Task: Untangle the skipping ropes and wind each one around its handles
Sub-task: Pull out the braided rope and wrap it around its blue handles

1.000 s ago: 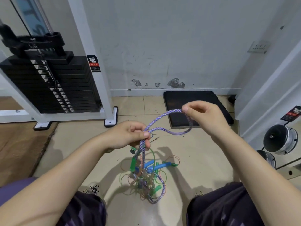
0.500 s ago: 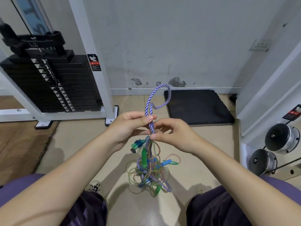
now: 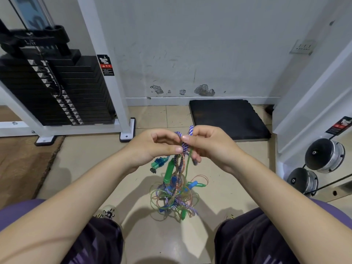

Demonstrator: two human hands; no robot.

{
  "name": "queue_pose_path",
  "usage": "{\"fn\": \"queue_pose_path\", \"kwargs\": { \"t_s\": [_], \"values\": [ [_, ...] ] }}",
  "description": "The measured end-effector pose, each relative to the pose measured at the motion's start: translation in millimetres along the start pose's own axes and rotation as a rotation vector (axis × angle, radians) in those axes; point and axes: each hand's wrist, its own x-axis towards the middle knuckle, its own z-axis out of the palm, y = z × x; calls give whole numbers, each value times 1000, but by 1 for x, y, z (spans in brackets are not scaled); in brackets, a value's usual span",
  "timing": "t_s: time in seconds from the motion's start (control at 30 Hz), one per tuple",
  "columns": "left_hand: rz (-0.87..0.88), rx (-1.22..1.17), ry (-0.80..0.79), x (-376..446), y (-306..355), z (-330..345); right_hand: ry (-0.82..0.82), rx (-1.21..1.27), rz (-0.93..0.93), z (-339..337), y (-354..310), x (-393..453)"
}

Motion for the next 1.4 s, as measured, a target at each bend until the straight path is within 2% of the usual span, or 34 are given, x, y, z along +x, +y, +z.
{"fn": "queue_pose_path", "kwargs": {
  "t_s": [0.17,0.37,0.5,0.6,0.77,1.0,1.13,1.2,1.33,1.4],
  "values": [
    [51,20,111,-1,-2,4,-61,162,41,3,-3,-3],
    [67,63,314,3,-5,2,15,-24,-25,-6,-2,-1],
    [99,93,366,4,-7,-1,37,-31,-16,-5,2,1],
    [137,101,347,2,-6,4,75,-108,-29,0,3,2],
    [87,26,307,2,-3,1,140,-213,-69,0,-1,-1],
    [93,18,120,-3,-2,8,46,-55,30,16,0,-1],
    [35,1,69,-3,-2,8,63,10,-1,10,-2,-1],
    [3,41,49,-2,-4,4,85,60,-37,5,-6,-1],
    [-85,271,-22,-2,-14,-6,112,157,-91,-15,-14,1],
    [-49,355,-9,-1,-18,-6,77,157,-79,-19,-14,1]
  ]
}}
